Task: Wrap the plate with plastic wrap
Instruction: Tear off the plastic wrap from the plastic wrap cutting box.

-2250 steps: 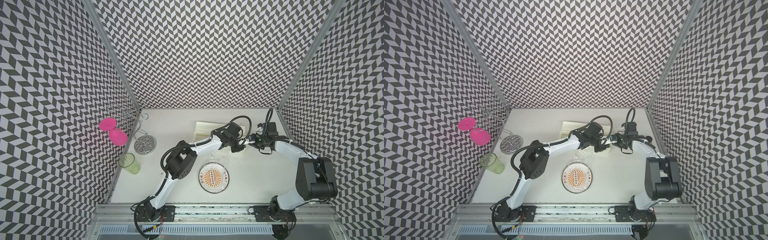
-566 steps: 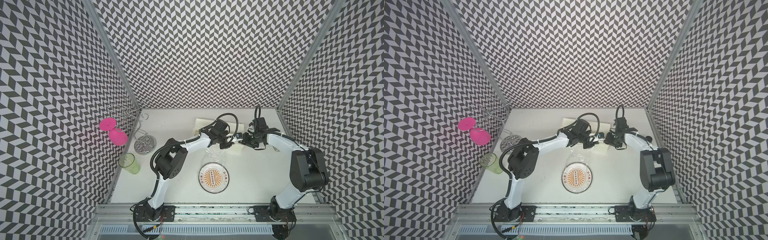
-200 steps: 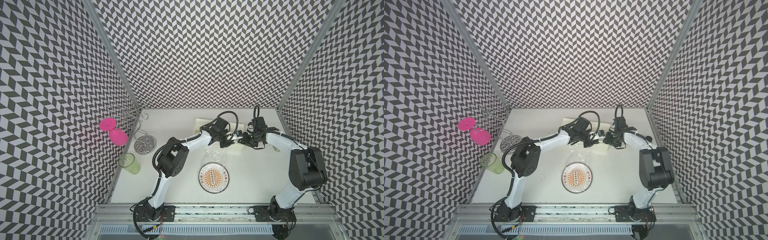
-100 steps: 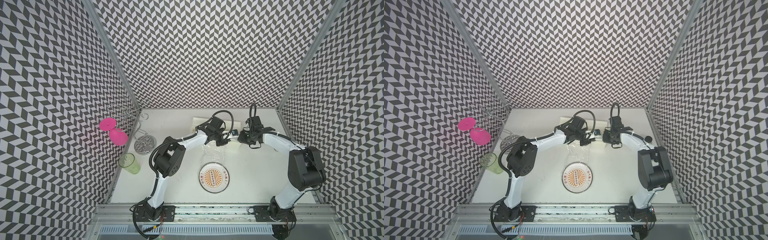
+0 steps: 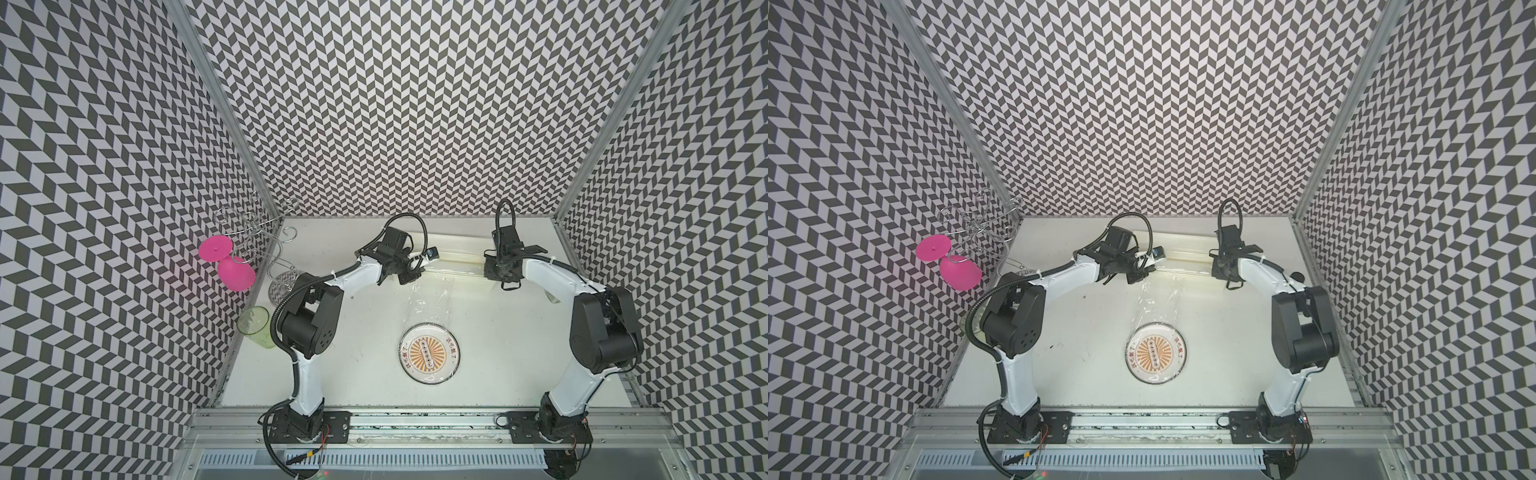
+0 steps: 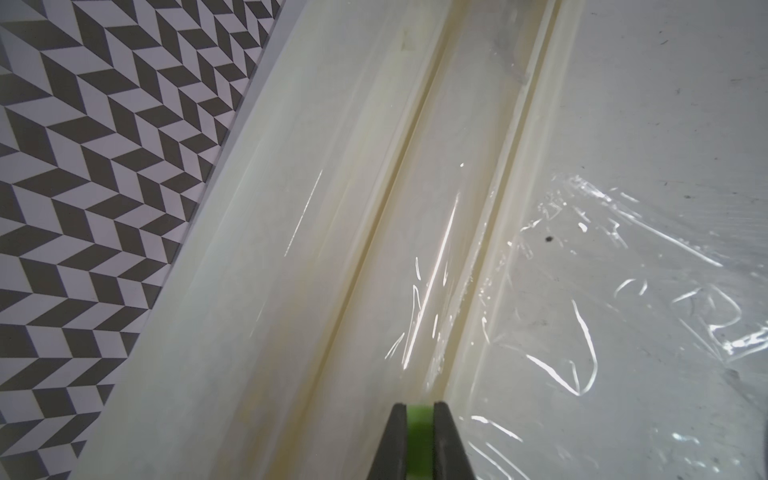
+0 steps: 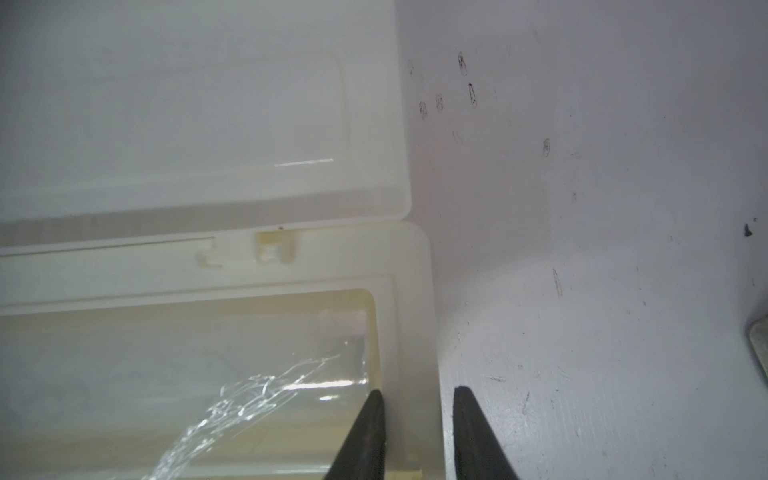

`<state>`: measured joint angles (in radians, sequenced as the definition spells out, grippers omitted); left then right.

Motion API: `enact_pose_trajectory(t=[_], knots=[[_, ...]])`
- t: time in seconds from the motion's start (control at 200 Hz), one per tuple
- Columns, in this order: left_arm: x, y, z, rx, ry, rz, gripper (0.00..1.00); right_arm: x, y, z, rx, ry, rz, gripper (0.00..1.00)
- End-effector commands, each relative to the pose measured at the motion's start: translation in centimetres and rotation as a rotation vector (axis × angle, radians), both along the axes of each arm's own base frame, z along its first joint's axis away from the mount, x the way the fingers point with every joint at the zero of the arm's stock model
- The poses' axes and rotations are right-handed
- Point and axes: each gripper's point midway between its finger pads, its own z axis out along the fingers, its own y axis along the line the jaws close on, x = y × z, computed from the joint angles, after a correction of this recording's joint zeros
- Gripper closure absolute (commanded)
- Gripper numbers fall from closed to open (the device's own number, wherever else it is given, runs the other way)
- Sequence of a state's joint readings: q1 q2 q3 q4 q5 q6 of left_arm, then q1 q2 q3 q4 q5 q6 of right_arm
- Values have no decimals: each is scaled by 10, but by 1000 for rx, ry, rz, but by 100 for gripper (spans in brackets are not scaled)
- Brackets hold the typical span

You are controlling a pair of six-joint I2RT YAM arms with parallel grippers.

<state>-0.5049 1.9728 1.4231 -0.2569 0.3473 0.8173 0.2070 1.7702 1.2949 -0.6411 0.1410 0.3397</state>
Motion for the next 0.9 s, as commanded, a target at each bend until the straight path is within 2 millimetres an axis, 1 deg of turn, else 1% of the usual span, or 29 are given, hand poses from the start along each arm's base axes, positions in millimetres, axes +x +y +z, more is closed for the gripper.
enact_pose_trajectory(t=[0.0, 0.08, 0.125, 0.165, 0.26, 0.356, 0.461, 0.546, 0.646, 0.681, 0.721, 0.816, 0.891], knots=[[-8, 8, -12, 68, 21, 29, 92, -10, -6, 1, -1, 73, -3, 67], [-12, 8, -21, 75, 37, 36, 92, -5, 20, 9, 146, 54, 56, 59], [-13, 10, -24, 77, 42, 41, 92, -6, 33, 8, 210, 57, 87, 54], [-13, 10, -23, 72, 38, 44, 92, -10, 38, 4, 239, 68, 99, 50], [-15, 7, -22, 52, 50, 42, 92, -19, 41, -12, 261, 102, 107, 41], [-17, 5, -26, 50, 68, 43, 92, -23, 37, -24, 242, 125, 95, 40], [-19, 10, -31, 64, 75, 52, 92, -29, 18, -40, 172, 155, 48, 46], [-14, 23, -32, 74, 67, 76, 92, -32, -2, -48, 105, 165, 3, 53], [-5, 42, -31, 97, 62, 106, 92, -33, -31, -50, -59, 178, -50, 60], [-1, 50, -28, 100, 58, 122, 92, -34, -43, -48, -125, 185, -74, 62], [3, 60, -26, 102, 55, 136, 91, -33, -52, -44, -170, 177, -97, 64], [10, 84, -19, 113, 27, 171, 91, -29, -67, -28, -246, 146, -139, 67], [14, 100, -11, 115, 8, 191, 91, -26, -73, -20, -279, 137, -152, 68]])
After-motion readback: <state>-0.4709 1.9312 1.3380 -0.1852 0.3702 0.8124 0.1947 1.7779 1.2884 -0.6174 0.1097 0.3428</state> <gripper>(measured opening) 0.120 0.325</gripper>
